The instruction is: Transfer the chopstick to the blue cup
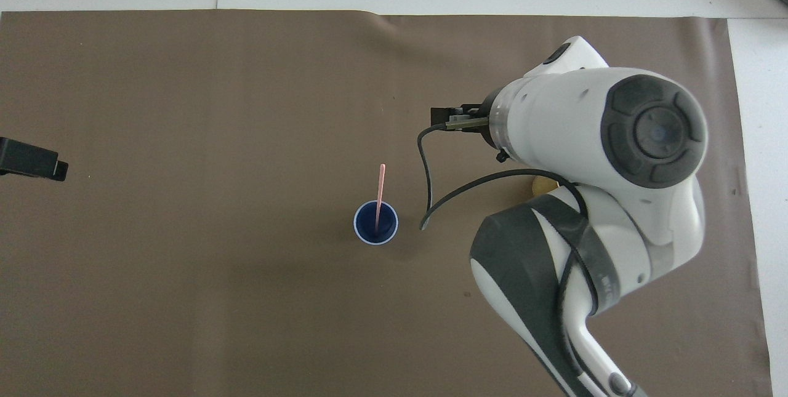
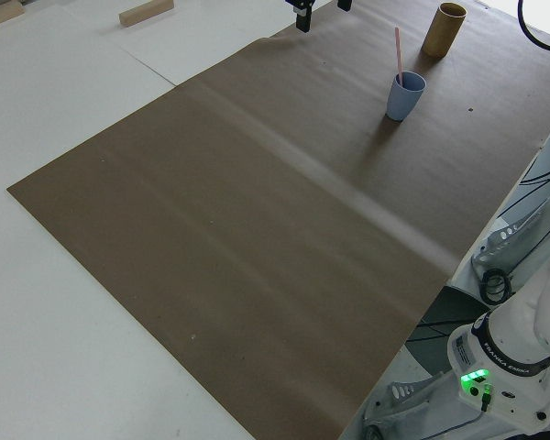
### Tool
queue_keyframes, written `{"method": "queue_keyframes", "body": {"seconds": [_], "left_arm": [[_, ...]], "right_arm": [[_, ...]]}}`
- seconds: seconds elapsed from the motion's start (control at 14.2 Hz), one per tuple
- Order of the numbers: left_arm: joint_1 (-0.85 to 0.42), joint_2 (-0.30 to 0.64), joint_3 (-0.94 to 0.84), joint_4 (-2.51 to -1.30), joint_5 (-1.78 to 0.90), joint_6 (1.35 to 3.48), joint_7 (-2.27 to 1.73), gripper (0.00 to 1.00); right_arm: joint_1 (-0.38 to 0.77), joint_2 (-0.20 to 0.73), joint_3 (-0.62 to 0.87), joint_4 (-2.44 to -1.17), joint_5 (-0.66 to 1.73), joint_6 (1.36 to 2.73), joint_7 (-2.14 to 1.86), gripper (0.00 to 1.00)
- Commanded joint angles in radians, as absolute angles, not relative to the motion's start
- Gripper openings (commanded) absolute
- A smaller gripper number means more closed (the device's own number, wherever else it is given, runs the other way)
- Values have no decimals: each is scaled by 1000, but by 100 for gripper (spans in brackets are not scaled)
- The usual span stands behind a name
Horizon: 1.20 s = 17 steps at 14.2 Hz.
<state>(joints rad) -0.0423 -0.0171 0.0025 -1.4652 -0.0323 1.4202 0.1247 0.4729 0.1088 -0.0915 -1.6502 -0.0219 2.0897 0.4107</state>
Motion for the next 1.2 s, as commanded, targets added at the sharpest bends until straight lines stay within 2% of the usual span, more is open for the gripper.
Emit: {"method": "queue_keyframes", "body": {"seconds": [0.0, 0.7, 0.91, 1.13], "left_arm": [[-29, -41, -6, -1489, -18, 1416, 127, 100], [-26, -43, -5, -1491, -18, 1397, 127, 100], [-20, -41, -5, -1491, -17, 1404, 130, 100], [-20, -41, -5, -1491, -6, 1414, 138, 100]], "right_arm": [[402, 94, -80, -1570, -37, 1940, 417, 100], [158, -25, -89, -1549, -20, 1593, 203, 100], [98, -86, -92, -1627, -18, 1568, 167, 100], [74, -95, -95, -1640, -21, 1563, 73, 100]]}}
